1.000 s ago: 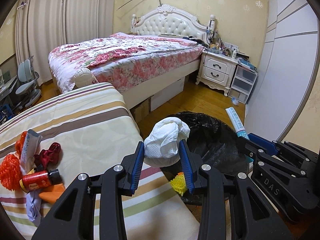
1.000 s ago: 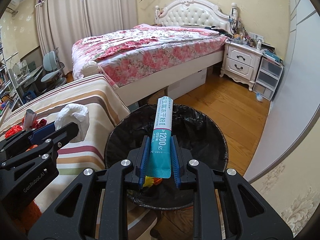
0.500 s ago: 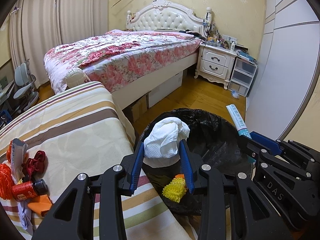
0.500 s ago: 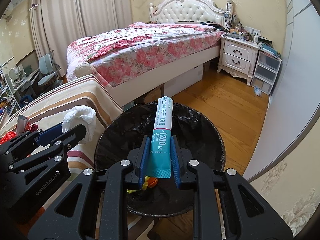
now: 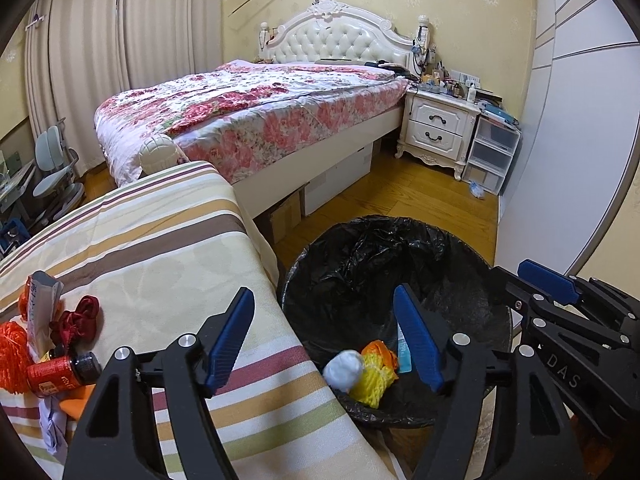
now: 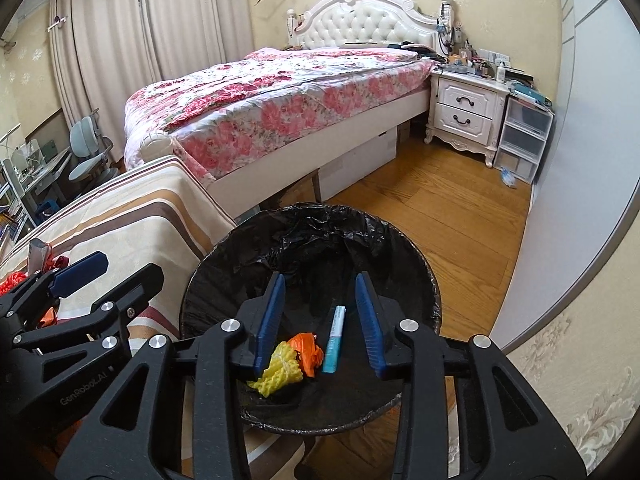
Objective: Collect trash
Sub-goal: 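Open both grippers to drop the white bag and tube into the bin, then move the left gripper back over the lavender cloth on the bed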
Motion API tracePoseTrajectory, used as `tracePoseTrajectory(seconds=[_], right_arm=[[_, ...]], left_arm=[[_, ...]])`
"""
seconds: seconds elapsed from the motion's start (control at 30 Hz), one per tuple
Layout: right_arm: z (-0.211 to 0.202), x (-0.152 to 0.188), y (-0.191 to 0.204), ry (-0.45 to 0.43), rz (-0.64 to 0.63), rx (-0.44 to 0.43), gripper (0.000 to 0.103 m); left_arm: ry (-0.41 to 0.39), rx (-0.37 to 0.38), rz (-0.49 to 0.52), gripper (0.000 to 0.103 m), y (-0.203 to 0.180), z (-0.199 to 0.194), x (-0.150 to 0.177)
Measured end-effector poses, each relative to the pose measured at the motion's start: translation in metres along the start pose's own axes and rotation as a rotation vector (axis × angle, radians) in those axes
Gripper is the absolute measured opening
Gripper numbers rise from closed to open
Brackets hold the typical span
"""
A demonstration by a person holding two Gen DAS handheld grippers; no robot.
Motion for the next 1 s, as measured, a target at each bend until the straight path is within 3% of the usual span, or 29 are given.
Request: tracePoseTrajectory(seconds=[0.53,1.0], right_arm=[[-0.014,0.016,0.024,0.020,-0.020,-0.022,0.045],[-0.021,0.027,0.063,0.033,-0.046,-0.076,0.054]], left_arm=[[-0.005,-0.041,-0.008,0.070,0.018,-0.028,0.013],[0.008,-0.138,-0.076,0.070,0.074,-0.066,0.038]])
Point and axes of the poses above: each gripper's, at about its wrist camera, not at the fingertips, and z roughly the way its jaws point, y to its left, x to its underside, the point moved 8 cm from there along z, roughly the way its jaws point, and after that the axes turned 3 degrees about -y, right-handed, at the moved point
